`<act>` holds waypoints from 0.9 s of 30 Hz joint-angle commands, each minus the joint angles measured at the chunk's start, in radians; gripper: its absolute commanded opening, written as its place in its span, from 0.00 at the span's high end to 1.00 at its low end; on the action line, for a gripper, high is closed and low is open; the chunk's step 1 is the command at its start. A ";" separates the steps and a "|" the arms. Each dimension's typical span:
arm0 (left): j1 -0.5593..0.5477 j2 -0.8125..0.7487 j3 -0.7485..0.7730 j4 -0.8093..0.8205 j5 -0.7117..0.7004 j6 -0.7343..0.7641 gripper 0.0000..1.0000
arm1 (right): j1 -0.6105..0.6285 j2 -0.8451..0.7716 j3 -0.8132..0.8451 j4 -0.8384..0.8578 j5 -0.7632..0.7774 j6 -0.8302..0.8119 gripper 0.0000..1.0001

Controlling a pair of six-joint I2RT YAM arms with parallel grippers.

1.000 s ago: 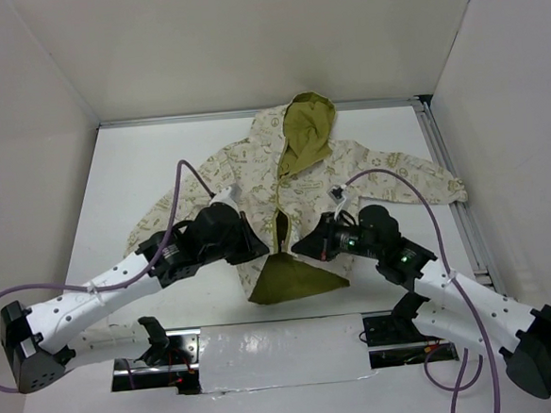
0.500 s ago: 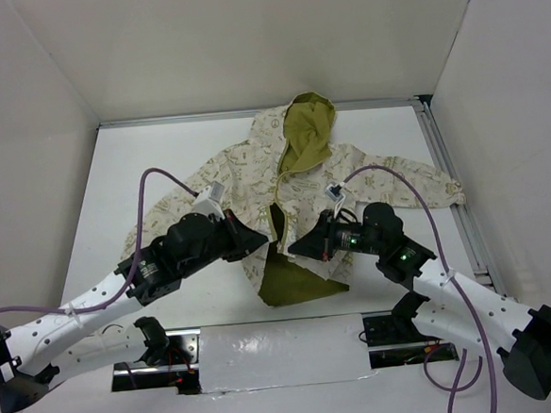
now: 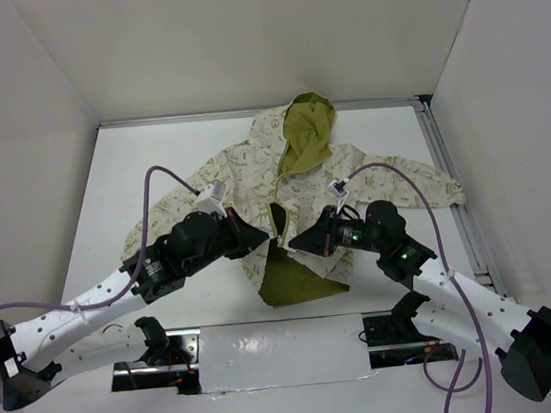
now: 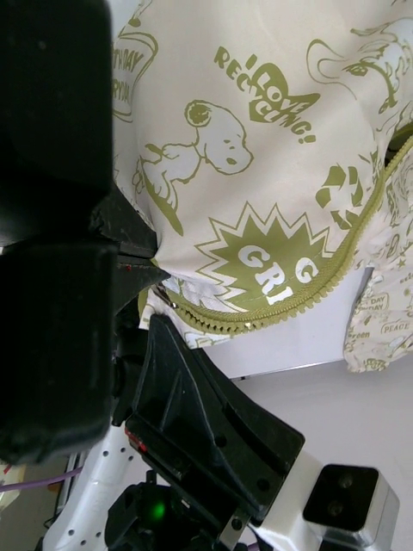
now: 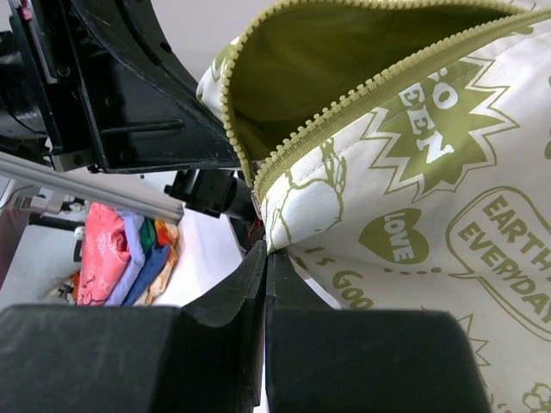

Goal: Zip up the jacket

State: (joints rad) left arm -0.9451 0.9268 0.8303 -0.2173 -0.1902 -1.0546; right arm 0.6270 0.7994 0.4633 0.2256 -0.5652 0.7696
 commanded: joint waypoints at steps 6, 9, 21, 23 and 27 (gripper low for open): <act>0.002 0.018 0.000 0.070 -0.032 -0.002 1.00 | -0.039 -0.009 -0.008 0.069 -0.033 0.019 1.00; -0.001 0.035 0.004 0.084 -0.022 0.008 1.00 | -0.046 0.000 -0.003 0.080 -0.050 0.019 1.00; 0.000 0.058 0.024 0.087 -0.025 0.024 1.00 | -0.058 0.008 0.008 0.064 -0.064 0.011 1.00; 0.002 0.053 0.017 0.099 -0.011 0.033 1.00 | -0.061 0.003 0.003 0.067 -0.055 0.023 1.00; 0.000 0.044 0.000 0.125 0.018 0.045 1.00 | -0.072 0.009 0.003 0.090 -0.044 0.037 1.00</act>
State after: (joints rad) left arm -0.9451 0.9852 0.8299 -0.1810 -0.1955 -1.0443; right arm 0.5659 0.8154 0.4633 0.2325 -0.6060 0.7956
